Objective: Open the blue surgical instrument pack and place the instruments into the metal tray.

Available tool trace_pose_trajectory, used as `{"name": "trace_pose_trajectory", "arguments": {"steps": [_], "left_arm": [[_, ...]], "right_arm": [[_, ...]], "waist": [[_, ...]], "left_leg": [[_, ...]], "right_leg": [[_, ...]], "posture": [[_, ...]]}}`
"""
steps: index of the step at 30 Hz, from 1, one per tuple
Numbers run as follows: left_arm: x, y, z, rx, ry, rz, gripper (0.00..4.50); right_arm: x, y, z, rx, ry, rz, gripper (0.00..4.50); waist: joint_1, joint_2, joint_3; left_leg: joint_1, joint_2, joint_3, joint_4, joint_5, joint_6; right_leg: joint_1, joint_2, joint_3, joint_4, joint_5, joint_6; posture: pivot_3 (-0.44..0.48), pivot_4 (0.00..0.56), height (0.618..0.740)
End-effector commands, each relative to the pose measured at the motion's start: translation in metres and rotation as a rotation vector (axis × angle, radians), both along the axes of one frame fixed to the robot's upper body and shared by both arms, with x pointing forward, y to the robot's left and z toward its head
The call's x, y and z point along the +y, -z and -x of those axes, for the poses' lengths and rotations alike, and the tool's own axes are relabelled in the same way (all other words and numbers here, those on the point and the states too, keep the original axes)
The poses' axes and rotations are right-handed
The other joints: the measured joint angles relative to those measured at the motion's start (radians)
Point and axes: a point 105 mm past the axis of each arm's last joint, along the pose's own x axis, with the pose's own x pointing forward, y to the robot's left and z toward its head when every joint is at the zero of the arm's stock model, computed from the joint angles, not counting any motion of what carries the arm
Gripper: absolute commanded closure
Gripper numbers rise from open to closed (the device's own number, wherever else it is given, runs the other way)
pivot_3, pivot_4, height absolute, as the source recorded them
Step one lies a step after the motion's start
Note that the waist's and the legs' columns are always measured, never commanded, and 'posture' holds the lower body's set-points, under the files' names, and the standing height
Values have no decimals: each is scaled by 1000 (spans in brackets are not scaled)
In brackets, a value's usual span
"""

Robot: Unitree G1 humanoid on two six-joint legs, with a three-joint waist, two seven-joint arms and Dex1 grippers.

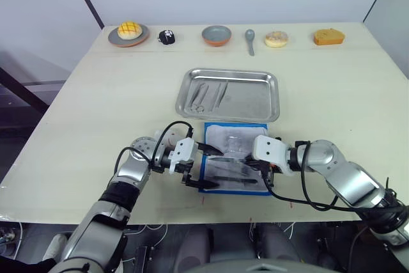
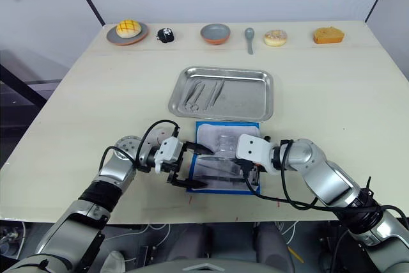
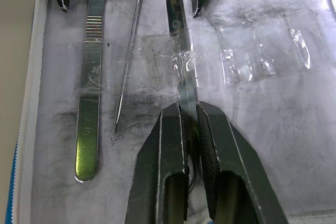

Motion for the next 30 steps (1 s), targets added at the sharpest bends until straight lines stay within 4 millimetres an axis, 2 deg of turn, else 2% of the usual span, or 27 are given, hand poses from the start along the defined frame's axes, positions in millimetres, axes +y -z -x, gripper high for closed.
{"name": "trace_pose_trajectory", "arguments": {"steps": [1, 13, 21, 30], "left_arm": [[6, 35, 16, 114, 5, -122, 0], [2, 36, 16, 120, 1, -118, 0], [0, 37, 16, 122, 4, -115, 0], [-1, 38, 16, 127, 4, -112, 0]], "right_arm": [[-1, 4, 4, 24, 1, 5, 4460], [13, -21, 13, 0, -117, 60, 4460], [10, -33, 11, -43, -147, 164, 4460], [2, -37, 11, -77, -158, 255, 4460]], "waist": [[0, 0, 0], [3, 0, 0], [3, 0, 0], [5, 0, 0]], "left_leg": [[0, 0, 0, 0, 0, 0], [0, 0, 0, 0, 0, 0], [-1, 0, 0, 0, 0, 0], [-1, -1, -1, 0, 0, 0]], "right_leg": [[0, 0, 0, 0, 0, 0], [0, 0, 0, 0, 0, 0], [0, 0, -1, -1, 0, 0], [0, -1, -1, -1, 0, 0]], "posture": [[0, 150, 732], [0, 150, 732], [0, 150, 732], [0, 150, 732]]}}
